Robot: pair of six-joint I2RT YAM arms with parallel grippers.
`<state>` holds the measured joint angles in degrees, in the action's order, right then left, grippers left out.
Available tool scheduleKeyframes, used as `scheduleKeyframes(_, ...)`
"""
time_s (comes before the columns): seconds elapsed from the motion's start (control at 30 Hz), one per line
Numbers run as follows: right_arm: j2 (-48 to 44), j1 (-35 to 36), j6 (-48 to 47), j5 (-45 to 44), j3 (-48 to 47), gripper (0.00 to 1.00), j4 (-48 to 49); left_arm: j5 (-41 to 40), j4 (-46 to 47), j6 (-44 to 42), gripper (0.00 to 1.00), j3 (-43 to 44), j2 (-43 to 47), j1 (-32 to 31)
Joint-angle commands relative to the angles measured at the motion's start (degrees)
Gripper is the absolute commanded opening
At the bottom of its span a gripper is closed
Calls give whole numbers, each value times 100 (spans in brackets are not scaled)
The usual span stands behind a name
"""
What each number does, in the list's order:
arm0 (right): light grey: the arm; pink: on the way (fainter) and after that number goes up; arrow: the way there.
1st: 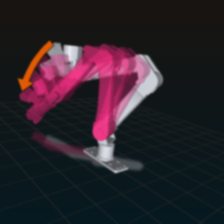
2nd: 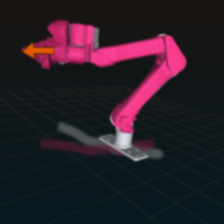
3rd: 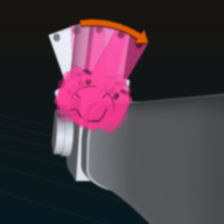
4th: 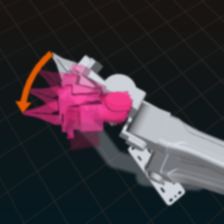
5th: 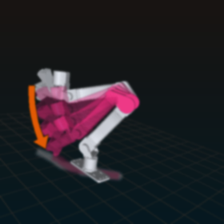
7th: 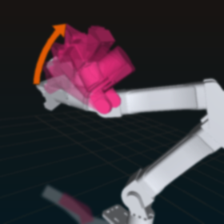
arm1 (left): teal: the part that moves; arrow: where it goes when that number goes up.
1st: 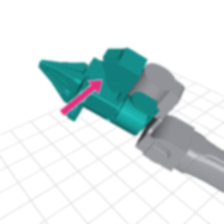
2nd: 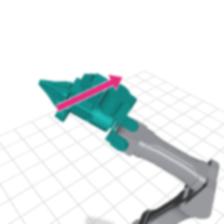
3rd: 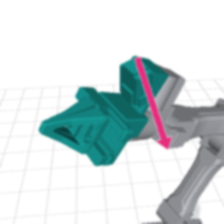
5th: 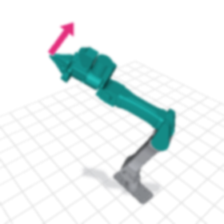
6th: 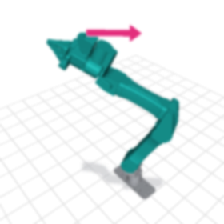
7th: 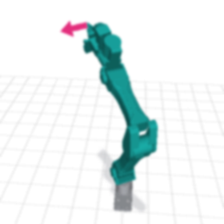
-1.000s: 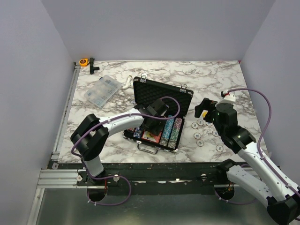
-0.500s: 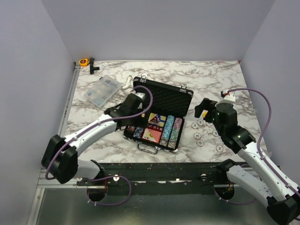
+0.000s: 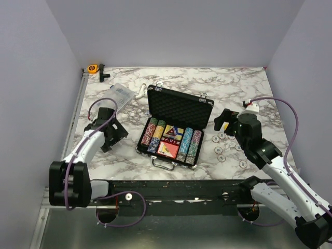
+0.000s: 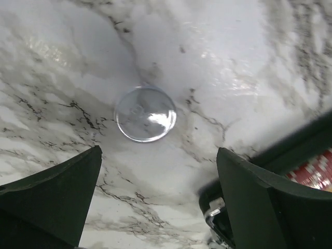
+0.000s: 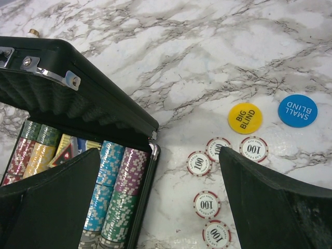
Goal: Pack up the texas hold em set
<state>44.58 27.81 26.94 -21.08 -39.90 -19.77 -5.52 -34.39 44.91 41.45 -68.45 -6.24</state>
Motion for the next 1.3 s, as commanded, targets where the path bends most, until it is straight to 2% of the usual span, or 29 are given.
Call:
scheduleKeyframes(0.0,-18,24,-71,58,9,100,-5,368,-227,762,90,31,-834,482)
scheduleKeyframes(0.07,-57,27,-69,34,16,100,-27,483,-160,822,82,143,-1205,566)
scheduleKeyframes(0.2,-96,20,-70,-14,27,100,-62,485,-118,953,72,344,-1558,572)
scheduleKeyframes(0.5,-30,23,-51,-45,17,100,-80,539,-560,936,70,762,-1926,744)
scheduleKeyframes(0.63,-2,24,-54,-45,0,100,-68,163,-1391,996,63,1363,-2424,773)
scheduleKeyframes(0.73,20,22,-61,-44,-7,100,-42,174,-1436,897,54,1430,-2578,834)
scheduleKeyframes(0.8,24,28,-62,-60,-14,100,-40,184,-1430,817,52,1462,-2619,855)
scheduleKeyframes(1.0,25,24,-59,-80,8,100,-36,95,-1544,633,54,1636,-2720,861)
scheduleKeyframes(1.03,32,27,-56,-72,2,100,-38,21,-1629,615,65,1690,-2755,861)
scheduleKeyframes(1.07,40,26,-59,-75,-5,100,-36,7,-1653,575,70,1711,-2797,870)
scheduleKeyframes(1.2,16,20,-60,-89,-4,100,-33,169,-1462,518,69,1554,-2886,929)
scheduleKeyframes(1.27,16,16,-60,-91,0,100,-31,148,-1414,519,63,1499,-2919,941)
